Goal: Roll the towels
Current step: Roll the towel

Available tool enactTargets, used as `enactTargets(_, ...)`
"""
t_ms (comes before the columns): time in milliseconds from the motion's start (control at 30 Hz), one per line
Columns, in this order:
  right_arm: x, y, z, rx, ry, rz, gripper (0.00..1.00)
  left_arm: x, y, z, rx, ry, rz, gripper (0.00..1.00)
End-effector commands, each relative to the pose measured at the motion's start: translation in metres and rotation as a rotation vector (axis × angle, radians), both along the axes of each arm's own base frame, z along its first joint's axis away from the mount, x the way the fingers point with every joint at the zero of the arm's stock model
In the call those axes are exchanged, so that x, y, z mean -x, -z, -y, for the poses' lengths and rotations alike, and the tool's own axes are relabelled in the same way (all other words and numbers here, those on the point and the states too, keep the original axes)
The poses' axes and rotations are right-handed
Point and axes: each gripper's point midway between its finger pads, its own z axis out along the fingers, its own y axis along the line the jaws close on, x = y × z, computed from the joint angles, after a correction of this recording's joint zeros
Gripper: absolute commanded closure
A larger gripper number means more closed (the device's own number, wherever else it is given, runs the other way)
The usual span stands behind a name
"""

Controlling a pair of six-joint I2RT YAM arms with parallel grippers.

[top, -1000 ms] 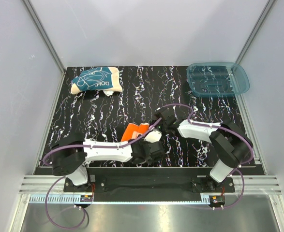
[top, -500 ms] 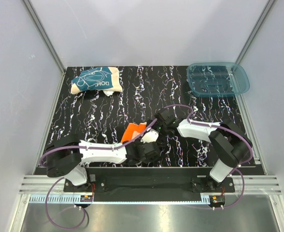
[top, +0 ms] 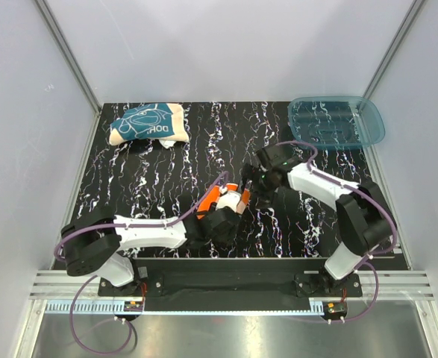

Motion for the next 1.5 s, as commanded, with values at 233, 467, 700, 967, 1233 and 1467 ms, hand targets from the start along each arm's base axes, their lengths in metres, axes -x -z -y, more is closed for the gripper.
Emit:
enactTargets(233,-0.021,-0.063,0.03,-0.036,0.061,0.183,0.0,0.035,0.019,-0.008,0.101,0.109,-0.258,0.41)
enactTargets(467,0.007,-0.083,0.019,-0.261,0.034,0.291,0.0,0.024,0.003,-0.006,0.333,0.114,-0.344,0.42)
enactTargets(700,0.032,-0.063,0.014,-0.36,-0.005,0.295,0.0,0.013,-0.006,-0.006,0.519,0.138,-0.465,0.44)
enactTargets(967,0.036,-0.051,-0.017,-0.439,-0.077,0.358,0.0,-0.008,-0.03,-0.011,0.752,0.107,-0.59,0.43)
enactTargets(1233,0.014,-0.041,-0.035,-0.495,-0.096,0.429,0.0,-0.022,-0.023,-0.03,0.817,0.009,-0.723,0.43)
enactTargets(1467,-0.001,-0.019,-0.053,-0.519,-0.125,0.423,0.0,-0.03,-0.018,-0.039,0.896,-0.07,-0.781,0.43)
